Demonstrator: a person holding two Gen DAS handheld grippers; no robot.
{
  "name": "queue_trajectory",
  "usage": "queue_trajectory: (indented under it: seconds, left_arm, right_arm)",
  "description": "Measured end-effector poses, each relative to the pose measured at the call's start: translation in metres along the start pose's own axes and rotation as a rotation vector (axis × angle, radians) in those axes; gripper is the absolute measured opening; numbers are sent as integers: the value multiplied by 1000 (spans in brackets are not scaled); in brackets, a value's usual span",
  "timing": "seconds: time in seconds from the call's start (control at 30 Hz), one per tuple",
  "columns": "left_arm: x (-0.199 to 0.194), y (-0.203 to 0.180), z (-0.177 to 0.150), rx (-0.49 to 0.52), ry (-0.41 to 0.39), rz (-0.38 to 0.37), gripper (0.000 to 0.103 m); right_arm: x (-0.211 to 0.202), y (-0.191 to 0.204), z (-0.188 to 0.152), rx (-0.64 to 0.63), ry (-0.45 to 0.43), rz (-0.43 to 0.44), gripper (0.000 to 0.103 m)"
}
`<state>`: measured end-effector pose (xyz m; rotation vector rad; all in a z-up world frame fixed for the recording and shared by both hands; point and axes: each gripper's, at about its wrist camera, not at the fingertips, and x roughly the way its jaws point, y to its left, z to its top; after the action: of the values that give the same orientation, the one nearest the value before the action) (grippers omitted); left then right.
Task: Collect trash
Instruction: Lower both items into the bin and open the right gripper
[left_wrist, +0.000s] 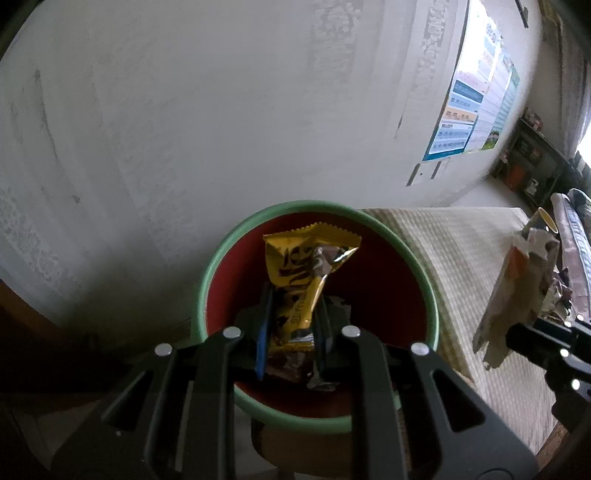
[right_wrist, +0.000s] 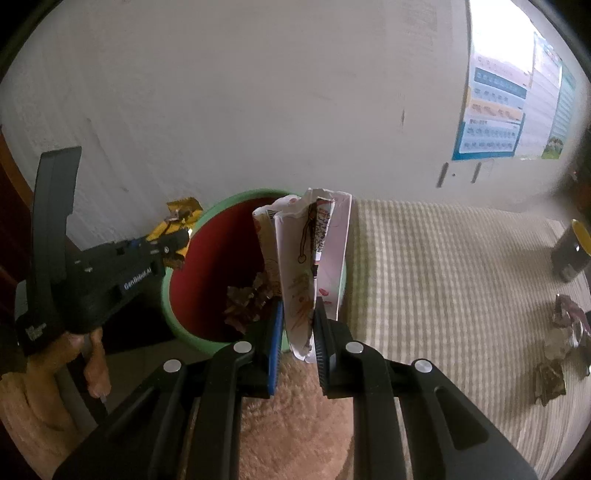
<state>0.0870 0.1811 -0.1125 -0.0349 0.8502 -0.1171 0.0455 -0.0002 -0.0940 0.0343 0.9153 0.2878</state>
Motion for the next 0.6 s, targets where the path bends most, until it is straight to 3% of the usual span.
queue_trajectory:
  seconds: [0.6]
  left_arm:
    - [10, 5, 1, -14, 16, 2, 17]
  right_arm:
    - [29, 4, 22, -6, 30, 25, 16]
